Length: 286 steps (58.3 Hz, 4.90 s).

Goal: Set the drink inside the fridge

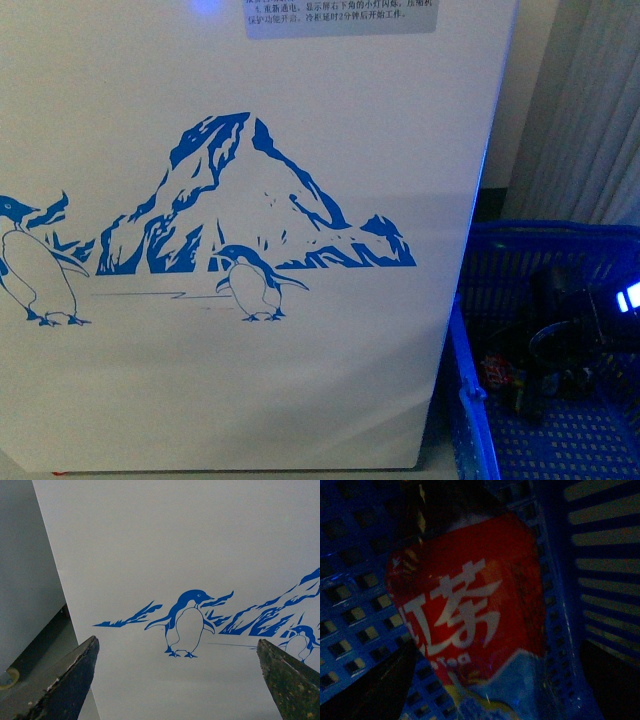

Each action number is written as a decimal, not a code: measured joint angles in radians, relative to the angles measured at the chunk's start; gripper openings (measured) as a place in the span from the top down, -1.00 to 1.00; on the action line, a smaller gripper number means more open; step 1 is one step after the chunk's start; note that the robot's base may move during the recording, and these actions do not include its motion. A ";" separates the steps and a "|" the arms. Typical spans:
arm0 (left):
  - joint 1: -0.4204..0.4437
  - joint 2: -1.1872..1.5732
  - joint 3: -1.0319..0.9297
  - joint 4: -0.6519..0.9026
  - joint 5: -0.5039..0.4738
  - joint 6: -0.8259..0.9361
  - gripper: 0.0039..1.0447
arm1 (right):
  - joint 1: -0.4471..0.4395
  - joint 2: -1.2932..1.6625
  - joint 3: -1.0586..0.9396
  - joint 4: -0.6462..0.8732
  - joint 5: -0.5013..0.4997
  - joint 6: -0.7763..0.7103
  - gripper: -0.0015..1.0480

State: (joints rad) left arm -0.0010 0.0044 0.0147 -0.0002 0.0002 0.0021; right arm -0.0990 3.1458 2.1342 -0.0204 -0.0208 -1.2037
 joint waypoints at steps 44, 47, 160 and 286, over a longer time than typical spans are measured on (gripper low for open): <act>0.000 0.000 0.000 0.000 0.000 0.000 -0.85 | -0.010 0.286 0.558 -0.284 0.005 0.044 -0.51; 0.000 0.000 0.000 0.000 0.000 0.000 -0.85 | -0.012 0.252 0.488 -0.256 0.002 0.045 -0.38; 0.000 0.000 0.000 0.000 0.000 0.000 -0.85 | -0.113 -2.660 -1.544 0.047 -0.299 1.413 0.30; 0.000 0.000 0.000 0.000 0.000 0.000 -0.85 | -0.161 -2.744 -1.606 0.044 -0.319 1.338 0.31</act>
State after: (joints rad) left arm -0.0010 0.0044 0.0147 -0.0002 -0.0002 0.0021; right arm -0.2604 0.4019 0.5282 0.0235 -0.3401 0.1341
